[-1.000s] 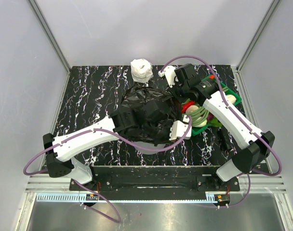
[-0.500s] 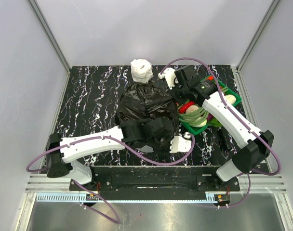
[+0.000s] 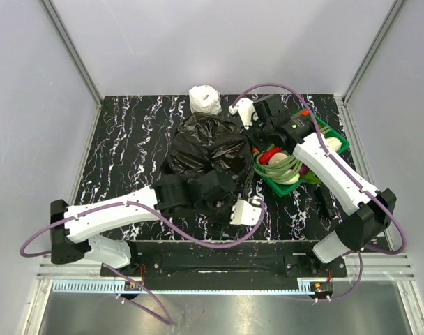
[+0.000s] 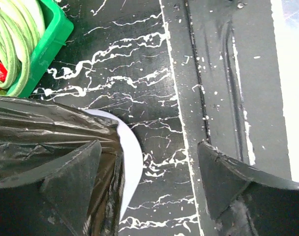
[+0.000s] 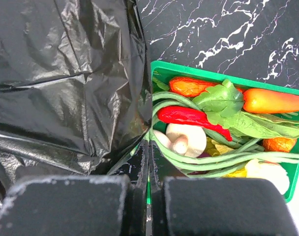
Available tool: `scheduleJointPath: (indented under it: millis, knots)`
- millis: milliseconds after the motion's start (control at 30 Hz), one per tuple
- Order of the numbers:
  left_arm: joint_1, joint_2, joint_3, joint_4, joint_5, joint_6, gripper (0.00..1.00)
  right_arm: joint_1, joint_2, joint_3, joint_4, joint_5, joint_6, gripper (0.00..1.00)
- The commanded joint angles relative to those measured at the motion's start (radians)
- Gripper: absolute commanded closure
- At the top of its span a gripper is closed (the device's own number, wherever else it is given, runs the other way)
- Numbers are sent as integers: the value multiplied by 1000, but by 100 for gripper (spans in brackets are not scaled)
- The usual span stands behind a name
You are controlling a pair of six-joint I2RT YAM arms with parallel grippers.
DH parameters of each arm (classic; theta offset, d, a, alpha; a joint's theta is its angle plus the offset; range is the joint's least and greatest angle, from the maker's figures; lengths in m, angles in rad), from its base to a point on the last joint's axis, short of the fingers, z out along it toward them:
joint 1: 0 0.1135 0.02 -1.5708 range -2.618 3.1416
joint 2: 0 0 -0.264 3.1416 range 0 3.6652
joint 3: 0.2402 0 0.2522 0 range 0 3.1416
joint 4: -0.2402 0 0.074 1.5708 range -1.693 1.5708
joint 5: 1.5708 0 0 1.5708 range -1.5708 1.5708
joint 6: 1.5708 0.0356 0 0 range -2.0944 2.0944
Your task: Put the trash bags into the trash bin
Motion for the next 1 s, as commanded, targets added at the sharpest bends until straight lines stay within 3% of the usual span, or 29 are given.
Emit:
scheduleJointPath:
  millis: [0, 167, 400, 600, 767, 967]
  knots:
    - [0, -80, 89, -73, 119, 66, 12, -5, -4, 26, 4, -29, -19, 100]
    - [4, -135, 111, -137, 169, 97, 3, -5, -1, 32, -5, -83, -22, 100]
    - [68, -221, 106, -179, 138, 118, 1, -5, -12, 52, -34, -117, -33, 100]
    - [227, -343, 61, -158, -52, 89, 5, -5, -19, 64, -57, -123, -59, 100]
    - [356, -454, -84, -87, -87, 11, 11, -5, -2, 81, -57, -147, -43, 100]
    - [454, -534, -200, 11, -94, -98, 10, -6, 16, 132, -66, -166, -28, 100]
